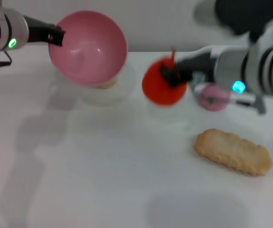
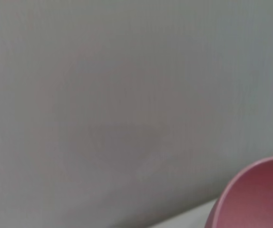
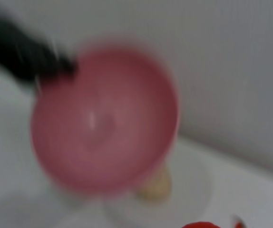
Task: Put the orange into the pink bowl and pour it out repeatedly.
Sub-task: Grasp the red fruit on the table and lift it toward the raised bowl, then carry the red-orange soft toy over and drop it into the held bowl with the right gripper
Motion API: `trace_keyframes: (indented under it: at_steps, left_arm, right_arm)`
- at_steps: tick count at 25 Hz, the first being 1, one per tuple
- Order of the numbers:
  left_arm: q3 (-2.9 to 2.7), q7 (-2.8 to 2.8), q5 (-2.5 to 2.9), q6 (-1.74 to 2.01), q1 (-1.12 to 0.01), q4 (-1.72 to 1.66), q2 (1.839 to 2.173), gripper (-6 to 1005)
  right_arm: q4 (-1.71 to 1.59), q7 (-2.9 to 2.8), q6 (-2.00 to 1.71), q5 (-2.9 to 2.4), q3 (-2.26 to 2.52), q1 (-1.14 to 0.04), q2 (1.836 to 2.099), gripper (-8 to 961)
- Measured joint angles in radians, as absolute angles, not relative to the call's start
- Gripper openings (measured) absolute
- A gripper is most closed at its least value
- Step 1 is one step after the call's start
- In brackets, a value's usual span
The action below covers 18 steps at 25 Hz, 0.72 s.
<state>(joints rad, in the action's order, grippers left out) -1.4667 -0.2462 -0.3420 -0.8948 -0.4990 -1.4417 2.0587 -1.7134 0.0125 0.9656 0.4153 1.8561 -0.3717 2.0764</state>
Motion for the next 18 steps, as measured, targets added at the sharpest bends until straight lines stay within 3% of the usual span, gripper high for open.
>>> trace_keyframes:
  at_steps: [7, 18]
  left_arm:
    - [-1.488, -0.238, -0.347, -0.897, -0.487, -1.402, 2.061, 45]
    - [-1.661, -0.136, -0.378, -0.910, -0.504, -1.407, 2.064, 46]
  right_arm:
    - [-1.969, 0.020, 1.064, 0.351, 1.845, -0.363, 2.078, 141]
    - [-1.871, 0.027, 0.987, 0.367, 1.853, -0.398, 2.076, 71]
